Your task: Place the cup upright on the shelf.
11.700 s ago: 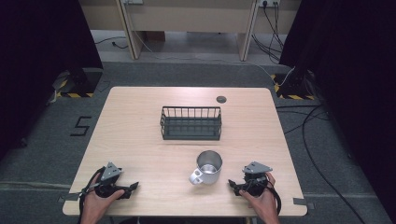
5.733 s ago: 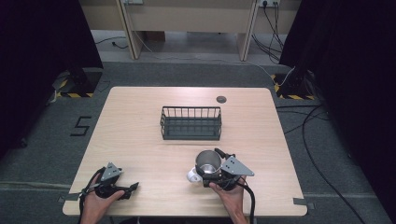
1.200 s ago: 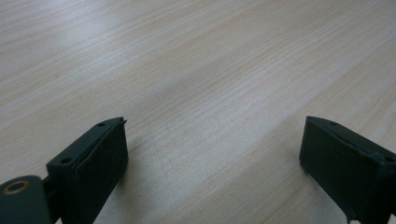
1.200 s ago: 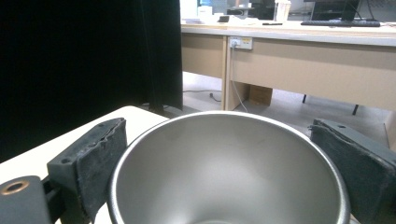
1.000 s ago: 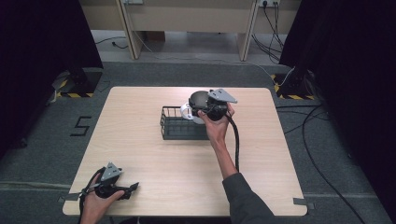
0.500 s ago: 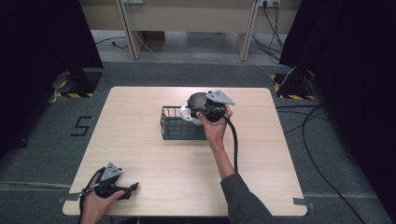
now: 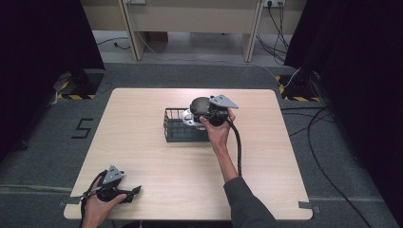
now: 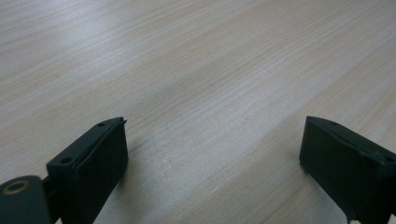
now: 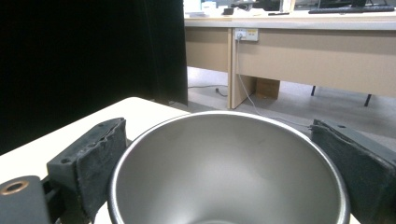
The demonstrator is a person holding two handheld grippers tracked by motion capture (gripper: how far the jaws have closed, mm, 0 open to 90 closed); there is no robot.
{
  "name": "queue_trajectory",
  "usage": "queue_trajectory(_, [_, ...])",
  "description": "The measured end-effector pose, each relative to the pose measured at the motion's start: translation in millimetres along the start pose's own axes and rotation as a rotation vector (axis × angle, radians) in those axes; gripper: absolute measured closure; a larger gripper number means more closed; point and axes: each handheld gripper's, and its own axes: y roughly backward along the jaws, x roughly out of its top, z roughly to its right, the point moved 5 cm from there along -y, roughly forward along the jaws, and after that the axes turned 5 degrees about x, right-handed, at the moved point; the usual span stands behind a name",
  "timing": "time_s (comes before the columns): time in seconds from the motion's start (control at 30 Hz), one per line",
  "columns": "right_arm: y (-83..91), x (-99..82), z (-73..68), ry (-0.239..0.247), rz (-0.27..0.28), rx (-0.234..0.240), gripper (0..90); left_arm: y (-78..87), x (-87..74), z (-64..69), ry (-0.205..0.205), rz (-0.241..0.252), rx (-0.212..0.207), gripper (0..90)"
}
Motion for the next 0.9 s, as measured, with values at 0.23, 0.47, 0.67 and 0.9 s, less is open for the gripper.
queue_trajectory(0.23, [-1.6, -6.6, 0.8, -0.004, -0.008, 0.008, 6.4, 0.0, 0.0, 0.0, 0.000, 0.000, 0.000, 7.1])
queue_trajectory(0.47, [-3.4, -11.7, 1.4, -0.006, -0.015, 0.015, 6.0, 0.0, 0.0, 0.0, 0.000, 0.000, 0.000, 7.1])
queue_trajectory(0.67, [-4.4, -13.1, -0.1, 0.009, -0.024, 0.018, 5.5, 0.0, 0.0, 0.0, 0.000, 0.000, 0.000, 7.1])
queue_trajectory(0.9, [1.2, 6.1, -3.2, 0.010, 0.035, 0.039, 16.1, 0.0, 0.0, 0.1, -0.001, 0.000, 0.000, 7.1])
